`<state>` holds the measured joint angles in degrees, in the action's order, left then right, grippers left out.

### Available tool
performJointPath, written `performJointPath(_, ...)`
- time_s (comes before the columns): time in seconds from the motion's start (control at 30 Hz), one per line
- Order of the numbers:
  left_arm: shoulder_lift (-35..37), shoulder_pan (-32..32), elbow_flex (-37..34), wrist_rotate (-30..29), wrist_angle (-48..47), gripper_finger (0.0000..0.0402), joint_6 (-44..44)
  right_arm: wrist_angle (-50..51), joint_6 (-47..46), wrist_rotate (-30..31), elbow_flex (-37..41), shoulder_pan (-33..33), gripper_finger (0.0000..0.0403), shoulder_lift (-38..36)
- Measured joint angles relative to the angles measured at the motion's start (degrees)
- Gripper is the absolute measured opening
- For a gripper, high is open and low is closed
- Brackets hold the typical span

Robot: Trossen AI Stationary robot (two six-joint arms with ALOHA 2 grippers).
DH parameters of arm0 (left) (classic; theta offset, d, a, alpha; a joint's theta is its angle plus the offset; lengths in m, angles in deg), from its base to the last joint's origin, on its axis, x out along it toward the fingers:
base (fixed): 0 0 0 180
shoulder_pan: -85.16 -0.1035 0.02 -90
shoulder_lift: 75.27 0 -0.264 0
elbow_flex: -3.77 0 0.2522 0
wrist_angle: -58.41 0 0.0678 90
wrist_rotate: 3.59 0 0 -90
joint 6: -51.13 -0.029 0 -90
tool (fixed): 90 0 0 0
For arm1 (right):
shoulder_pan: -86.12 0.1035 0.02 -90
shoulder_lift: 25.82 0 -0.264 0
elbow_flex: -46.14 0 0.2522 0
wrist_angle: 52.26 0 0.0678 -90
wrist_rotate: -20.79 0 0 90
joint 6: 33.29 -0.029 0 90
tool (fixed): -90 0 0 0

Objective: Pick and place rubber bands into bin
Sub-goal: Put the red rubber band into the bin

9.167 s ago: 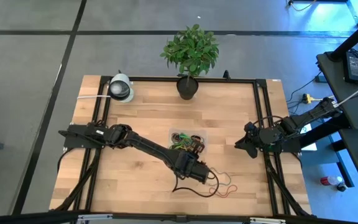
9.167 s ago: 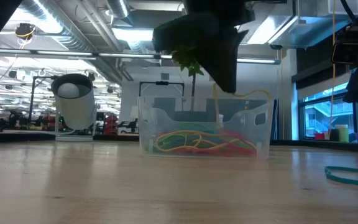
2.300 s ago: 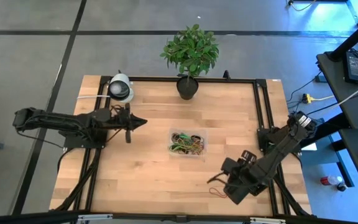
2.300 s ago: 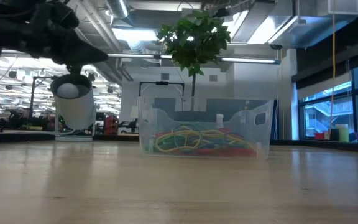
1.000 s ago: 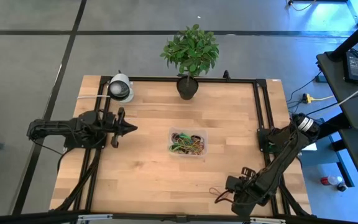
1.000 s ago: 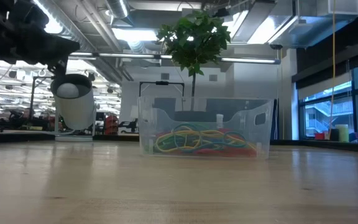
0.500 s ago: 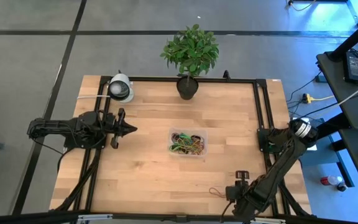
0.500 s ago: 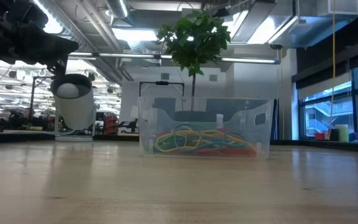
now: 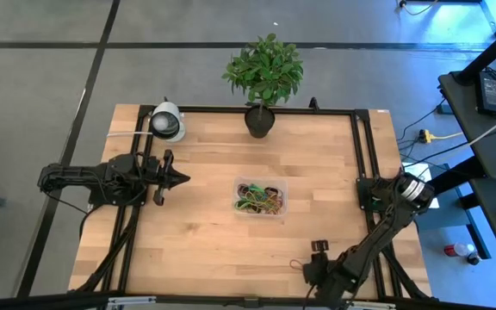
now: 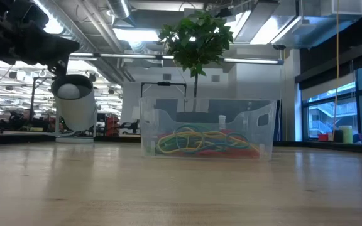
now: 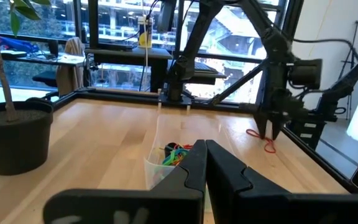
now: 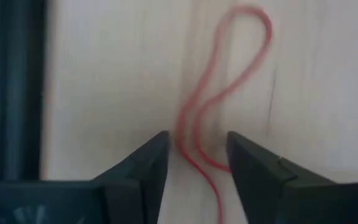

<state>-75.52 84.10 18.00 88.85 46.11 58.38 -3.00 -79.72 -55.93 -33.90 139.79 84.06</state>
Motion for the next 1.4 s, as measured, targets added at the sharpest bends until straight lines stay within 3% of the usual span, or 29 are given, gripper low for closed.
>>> performJointPath(0.23, 0.0, 0.0, 0.0, -0.11, 0.04, 0.0002, 0.01, -14.34, -3.43, 6.28, 10.32, 0.55, 0.0146, -1.21)
performJointPath(0.5, 0.0, 0.0, 0.0, -0.09, 0.04, 0.0002, 0.03, -26.09, 4.75, 13.64, 15.97, 0.46, 0.0012, -1.31)
performJointPath(0.67, 0.0, 0.0, 0.0, -0.09, 0.02, 0.0002, 0.02, -30.36, 4.91, 20.18, 19.0, -0.57, 0.0005, -2.48)
performJointPath(0.9, 0.0, 0.0, 0.0, -0.07, -0.03, 0.0002, 0.02, -37.35, 1.65, 37.19, 28.39, -3.39, 0.0002, -7.14)
performJointPath(1.17, 0.01, -0.01, 0.0, -0.07, -0.2, 0.0002, 0.01, -45.16, 13.27, 38.9, 34.54, -8.13, 0.0001, -21.21)
performJointPath(1.4, 0.0, 0.0, 0.0, -0.04, -0.11, 0.0002, 0.02, -50.26, 35.21, 34.21, 34.7, -11.97, 0.0, -38.44)
